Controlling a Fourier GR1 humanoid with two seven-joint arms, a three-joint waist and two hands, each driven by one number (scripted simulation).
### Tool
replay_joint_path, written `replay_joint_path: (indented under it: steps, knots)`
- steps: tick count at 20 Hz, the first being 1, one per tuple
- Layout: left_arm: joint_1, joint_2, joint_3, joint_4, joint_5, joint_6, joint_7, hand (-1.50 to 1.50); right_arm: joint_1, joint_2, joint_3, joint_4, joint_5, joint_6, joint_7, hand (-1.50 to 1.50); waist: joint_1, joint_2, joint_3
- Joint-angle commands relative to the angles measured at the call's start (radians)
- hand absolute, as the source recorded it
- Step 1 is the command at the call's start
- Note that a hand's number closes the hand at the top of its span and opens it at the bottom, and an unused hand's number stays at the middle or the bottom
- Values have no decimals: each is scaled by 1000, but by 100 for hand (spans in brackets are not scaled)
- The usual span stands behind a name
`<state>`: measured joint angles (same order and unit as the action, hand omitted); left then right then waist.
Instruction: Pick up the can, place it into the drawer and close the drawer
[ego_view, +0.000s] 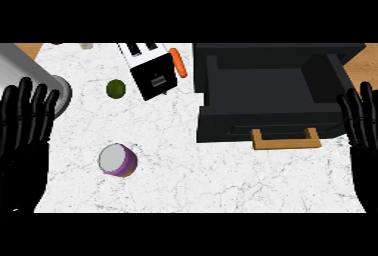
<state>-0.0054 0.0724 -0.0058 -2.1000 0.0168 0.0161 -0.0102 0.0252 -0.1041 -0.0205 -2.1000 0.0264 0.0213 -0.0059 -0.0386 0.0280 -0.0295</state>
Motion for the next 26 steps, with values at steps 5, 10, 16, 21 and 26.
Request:
replay_joint_path:
  steps: [5,10,16,21,26]
  knots:
    - [269,-70,-127,-111,-133,82,-87,-150,55,36,-13,-58,-50,-5,-2,-150,43,-32,30]
    - [330,-72,-95,-96,-124,242,228,-150,35,41,-56,60,-30,-77,192,-150,52,-27,30]
    - [359,-72,-217,-218,-232,328,341,-150,-2,29,-65,-9,-32,-94,304,-150,41,-29,30]
    - [277,-43,-88,-201,-161,272,384,-150,15,32,-93,12,-60,-75,253,-150,39,-29,29]
    - [305,-72,-181,-34,-172,315,252,-150,64,34,-116,35,-75,-47,179,-150,37,-28,29]
